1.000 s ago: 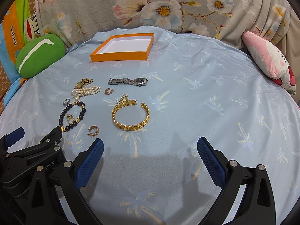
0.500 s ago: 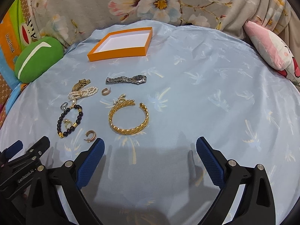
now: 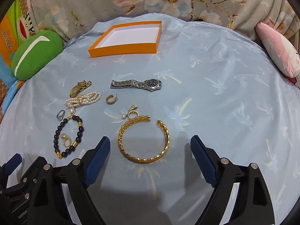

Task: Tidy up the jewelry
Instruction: 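Move the right tool to the gold cuff bracelet and close on it, then grasp the pearl bracelet with the left tool while the right tool holds the gold cuff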

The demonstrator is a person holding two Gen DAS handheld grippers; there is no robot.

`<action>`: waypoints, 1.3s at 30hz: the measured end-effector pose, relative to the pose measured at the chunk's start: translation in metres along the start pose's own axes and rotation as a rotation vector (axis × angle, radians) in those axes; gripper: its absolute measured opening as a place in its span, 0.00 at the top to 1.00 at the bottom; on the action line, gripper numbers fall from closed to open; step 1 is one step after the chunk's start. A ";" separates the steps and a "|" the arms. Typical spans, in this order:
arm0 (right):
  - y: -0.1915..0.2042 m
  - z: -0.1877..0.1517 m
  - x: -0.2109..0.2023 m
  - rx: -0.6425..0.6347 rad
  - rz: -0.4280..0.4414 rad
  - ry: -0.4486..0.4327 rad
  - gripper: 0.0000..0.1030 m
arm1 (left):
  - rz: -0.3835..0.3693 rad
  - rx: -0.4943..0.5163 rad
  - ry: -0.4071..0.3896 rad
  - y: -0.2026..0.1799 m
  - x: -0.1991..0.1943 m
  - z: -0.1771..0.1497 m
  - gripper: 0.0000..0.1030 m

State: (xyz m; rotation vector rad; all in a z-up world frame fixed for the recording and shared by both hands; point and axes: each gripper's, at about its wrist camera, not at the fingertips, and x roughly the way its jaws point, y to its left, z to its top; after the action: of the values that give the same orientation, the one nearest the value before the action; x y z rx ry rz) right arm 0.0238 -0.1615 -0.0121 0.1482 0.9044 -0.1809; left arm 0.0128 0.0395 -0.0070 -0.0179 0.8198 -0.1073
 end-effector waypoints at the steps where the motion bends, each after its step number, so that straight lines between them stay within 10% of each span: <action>1: 0.001 0.000 0.002 -0.008 -0.006 0.010 0.26 | -0.004 0.001 0.002 0.000 0.000 0.000 0.05; 9: 0.002 -0.002 0.000 -0.016 -0.001 0.004 0.45 | -0.027 0.020 0.019 -0.005 0.004 0.001 0.05; 39: -0.027 -0.008 -0.011 0.022 0.036 -0.014 0.45 | -0.072 0.059 0.021 -0.020 0.016 0.028 0.05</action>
State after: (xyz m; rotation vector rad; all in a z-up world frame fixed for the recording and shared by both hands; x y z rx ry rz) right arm 0.0047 -0.1849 -0.0095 0.1834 0.8858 -0.1581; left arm 0.0422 0.0172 0.0013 0.0097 0.8366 -0.2000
